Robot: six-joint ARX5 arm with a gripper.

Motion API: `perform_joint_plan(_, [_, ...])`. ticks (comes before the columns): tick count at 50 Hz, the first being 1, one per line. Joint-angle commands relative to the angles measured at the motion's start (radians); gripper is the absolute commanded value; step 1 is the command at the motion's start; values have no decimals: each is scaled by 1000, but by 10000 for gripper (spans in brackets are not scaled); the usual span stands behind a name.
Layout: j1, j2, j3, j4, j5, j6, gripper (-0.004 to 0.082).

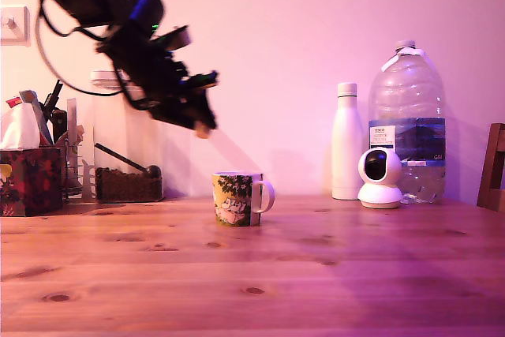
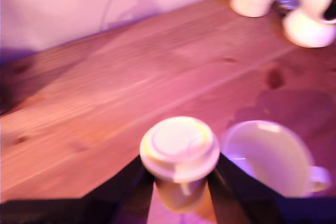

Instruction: Pick up the coffee capsules from the table one by one and drop them inside the nearest coffee cup

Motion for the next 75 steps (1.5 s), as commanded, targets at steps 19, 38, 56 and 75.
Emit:
perform_joint_plan(19, [-63, -22, -17, -57, 0, 25, 219])
perform_joint_plan(38, [-81, -22, 16, -143, -64, 42, 219])
perform_joint_plan(56, [-91, 1, 93, -246, -86, 42, 219])
perform_joint_plan(75, [-96, 82, 247, -397, -113, 46, 219])
